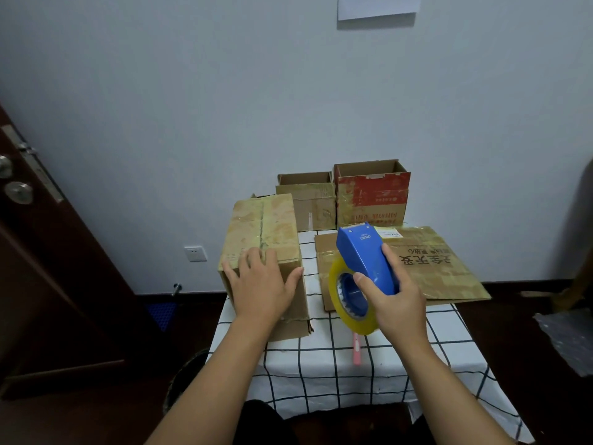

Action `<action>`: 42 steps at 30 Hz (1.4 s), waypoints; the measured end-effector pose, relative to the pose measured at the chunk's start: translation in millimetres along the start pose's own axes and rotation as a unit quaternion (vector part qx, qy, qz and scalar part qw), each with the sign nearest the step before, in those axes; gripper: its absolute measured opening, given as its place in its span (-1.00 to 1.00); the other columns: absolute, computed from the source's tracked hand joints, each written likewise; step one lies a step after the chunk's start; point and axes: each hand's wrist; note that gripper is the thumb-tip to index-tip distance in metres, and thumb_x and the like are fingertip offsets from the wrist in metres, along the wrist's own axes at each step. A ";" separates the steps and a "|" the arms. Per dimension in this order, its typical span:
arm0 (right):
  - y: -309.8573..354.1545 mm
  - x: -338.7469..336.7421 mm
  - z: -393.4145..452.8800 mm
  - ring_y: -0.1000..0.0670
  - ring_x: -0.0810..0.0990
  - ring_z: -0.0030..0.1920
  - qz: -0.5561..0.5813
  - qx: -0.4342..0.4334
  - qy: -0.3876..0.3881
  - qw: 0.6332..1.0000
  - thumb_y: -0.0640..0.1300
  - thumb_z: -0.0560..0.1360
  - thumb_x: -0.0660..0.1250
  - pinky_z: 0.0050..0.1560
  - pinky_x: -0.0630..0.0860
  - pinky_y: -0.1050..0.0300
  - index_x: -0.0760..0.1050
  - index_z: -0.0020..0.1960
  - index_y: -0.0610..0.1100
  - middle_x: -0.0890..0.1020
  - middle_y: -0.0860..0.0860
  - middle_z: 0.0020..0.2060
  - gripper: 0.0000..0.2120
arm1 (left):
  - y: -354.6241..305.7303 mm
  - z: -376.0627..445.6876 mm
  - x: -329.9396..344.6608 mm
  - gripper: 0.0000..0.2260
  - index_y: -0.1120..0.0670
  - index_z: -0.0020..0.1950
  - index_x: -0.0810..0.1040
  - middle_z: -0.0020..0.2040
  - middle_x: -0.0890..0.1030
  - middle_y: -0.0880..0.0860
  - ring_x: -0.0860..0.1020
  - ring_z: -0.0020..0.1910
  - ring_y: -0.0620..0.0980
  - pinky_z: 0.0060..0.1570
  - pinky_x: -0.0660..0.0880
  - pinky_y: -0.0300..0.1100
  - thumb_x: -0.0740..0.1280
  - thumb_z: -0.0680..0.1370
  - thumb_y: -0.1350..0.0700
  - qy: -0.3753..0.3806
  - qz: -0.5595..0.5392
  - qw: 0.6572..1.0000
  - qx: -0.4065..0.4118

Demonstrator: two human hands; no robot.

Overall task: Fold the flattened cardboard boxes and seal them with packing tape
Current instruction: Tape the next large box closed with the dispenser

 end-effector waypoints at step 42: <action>-4.7 -30.7 0.8 0.07 0.53 0.16 -0.023 0.016 -0.067 0.997 0.05 0.41 0.51 0.18 0.55 -0.10 0.35 0.43 0.29 0.50 0.27 0.16 -0.35 | -62.9 4.6 -4.8 -0.38 0.02 0.54 0.17 0.55 0.21 0.09 0.08 0.56 0.12 0.54 -0.03 0.13 0.23 0.56 -0.19 -0.006 -0.137 0.989 0.055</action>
Point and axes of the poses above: each hand's wrist, its own z-axis towards the middle knuckle, its own x-axis out of the palm, y = z × x
